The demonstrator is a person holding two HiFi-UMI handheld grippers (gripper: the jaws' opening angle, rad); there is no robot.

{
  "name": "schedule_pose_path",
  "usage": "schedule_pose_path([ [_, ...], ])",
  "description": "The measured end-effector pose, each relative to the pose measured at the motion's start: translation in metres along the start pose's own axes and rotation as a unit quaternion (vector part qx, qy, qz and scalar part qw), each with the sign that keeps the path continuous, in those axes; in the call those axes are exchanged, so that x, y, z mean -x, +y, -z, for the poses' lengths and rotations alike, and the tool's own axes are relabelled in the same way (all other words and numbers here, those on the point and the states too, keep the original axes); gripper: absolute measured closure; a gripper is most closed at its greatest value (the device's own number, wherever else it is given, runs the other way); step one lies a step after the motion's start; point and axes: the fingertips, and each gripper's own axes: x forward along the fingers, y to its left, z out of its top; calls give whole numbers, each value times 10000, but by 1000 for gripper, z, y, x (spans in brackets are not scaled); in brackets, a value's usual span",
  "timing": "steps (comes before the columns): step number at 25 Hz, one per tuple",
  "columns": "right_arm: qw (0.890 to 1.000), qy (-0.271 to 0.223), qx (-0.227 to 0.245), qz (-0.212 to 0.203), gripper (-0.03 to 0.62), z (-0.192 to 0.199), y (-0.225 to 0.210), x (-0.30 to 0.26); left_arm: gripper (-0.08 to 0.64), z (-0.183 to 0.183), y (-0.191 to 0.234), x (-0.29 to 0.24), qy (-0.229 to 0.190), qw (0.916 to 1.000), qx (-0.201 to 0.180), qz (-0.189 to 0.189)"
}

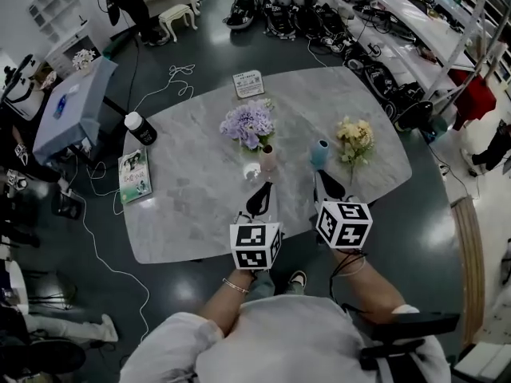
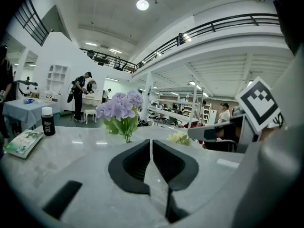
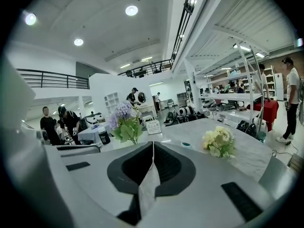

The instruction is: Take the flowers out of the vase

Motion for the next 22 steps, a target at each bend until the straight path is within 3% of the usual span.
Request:
schedule_pose_path([
  [4,9999,141,-30,-25,580,14,3,-9,535,15,18,-5,152,9998,111,-116],
  [9,9994,329,-118,-35,580,38,1,-21,443,35,40,-25,289,9992,243,-151],
  [22,9965,704,-443,-9,581,85,-16,-48,295,66,65,-106,280,9995,151,-70],
])
